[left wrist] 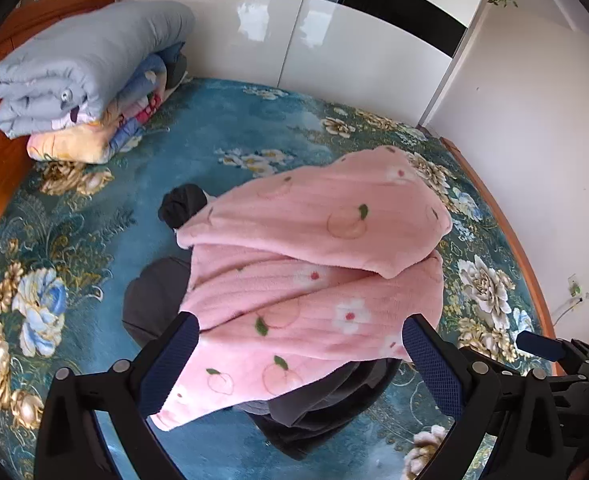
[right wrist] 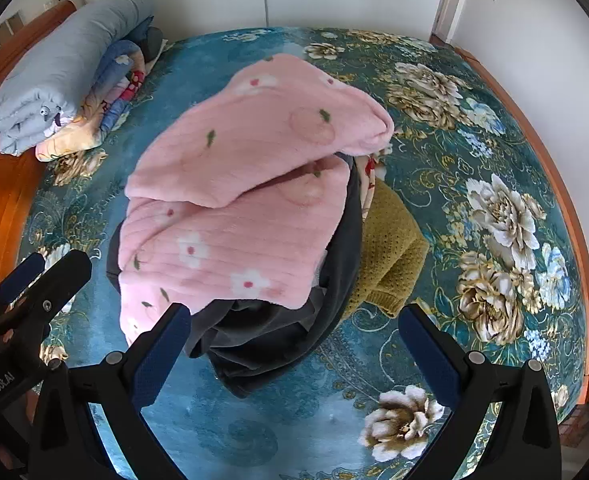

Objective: Fold clothes
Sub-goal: 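Move both grippers toward the pink jacket on the bed, then grasp a pink jacket edge with the right gripper and lift it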

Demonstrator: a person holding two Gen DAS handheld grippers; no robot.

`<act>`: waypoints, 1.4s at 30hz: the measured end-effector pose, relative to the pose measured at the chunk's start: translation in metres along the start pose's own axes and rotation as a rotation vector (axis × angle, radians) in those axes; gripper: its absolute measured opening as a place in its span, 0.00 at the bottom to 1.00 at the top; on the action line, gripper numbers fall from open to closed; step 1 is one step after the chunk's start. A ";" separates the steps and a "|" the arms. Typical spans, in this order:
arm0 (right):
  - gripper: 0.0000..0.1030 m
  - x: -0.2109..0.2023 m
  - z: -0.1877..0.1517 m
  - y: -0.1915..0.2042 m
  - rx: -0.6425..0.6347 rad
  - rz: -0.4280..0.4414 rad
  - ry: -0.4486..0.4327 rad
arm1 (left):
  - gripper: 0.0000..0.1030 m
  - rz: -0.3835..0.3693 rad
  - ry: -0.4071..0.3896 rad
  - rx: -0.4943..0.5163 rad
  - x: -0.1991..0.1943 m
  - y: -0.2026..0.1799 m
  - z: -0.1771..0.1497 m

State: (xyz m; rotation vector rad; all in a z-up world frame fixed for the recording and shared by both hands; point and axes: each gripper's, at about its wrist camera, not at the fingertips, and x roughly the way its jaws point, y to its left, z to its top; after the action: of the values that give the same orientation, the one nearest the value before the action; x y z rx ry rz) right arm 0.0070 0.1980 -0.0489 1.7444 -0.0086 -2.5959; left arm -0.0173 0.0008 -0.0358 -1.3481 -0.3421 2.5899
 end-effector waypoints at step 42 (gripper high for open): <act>0.00 -0.097 0.139 -0.046 -0.113 -0.075 -0.363 | 1.00 0.189 -0.041 -0.236 -0.067 0.101 -0.018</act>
State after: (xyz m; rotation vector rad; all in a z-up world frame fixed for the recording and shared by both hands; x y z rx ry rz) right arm -0.0857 0.2448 0.0925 1.2425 0.1980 -2.8642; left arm 0.0277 -0.1128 -0.0237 -1.4686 -0.5685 2.8083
